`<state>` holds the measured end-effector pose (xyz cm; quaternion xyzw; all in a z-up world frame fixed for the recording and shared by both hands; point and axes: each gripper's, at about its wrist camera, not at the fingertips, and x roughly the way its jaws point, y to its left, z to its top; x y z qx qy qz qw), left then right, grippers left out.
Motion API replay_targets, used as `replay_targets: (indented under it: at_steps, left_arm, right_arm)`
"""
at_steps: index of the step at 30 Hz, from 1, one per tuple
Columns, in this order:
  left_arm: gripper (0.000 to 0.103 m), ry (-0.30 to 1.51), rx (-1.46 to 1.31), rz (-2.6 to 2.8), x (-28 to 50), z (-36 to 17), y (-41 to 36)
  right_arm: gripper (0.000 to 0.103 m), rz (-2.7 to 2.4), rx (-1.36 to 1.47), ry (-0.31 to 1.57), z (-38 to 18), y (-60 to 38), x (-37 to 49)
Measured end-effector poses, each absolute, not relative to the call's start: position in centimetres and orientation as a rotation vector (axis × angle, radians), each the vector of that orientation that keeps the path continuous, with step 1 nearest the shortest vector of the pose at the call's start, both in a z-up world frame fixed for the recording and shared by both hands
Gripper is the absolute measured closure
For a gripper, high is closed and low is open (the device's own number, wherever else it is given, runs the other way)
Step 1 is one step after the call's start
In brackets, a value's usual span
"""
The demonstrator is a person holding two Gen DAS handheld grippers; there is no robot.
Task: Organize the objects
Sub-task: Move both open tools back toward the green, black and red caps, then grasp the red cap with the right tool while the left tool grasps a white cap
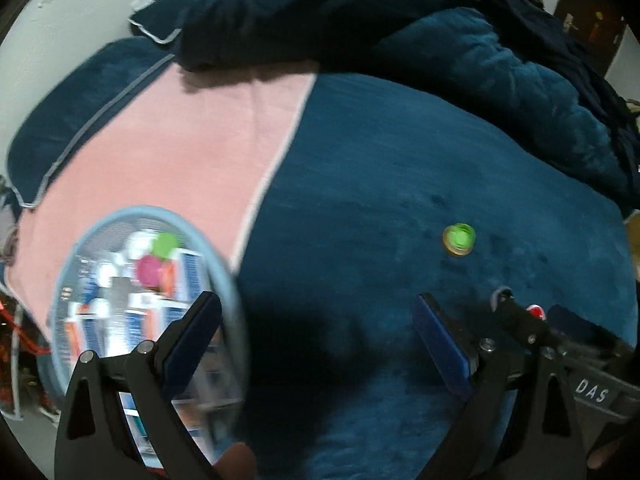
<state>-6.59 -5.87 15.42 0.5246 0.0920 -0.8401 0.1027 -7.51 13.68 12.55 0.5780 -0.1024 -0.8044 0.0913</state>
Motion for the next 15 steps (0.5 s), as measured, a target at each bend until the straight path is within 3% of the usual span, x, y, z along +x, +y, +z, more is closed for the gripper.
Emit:
replay_targets:
  at_steps: [9,15]
  left_arm:
    - [0.006,0.395,1.653,-2.449,-7.4,11.2,-3.4]
    - [0.006,0.513,1.665,-2.410,-7.5,10.1,-3.6]
  right_arm:
    - [0.000,-2.439,1.764,-0.406,10.2,20.2,-6.7]
    - [0.000,-2.319,1.742,-0.758,7.6,25.1,-6.6]
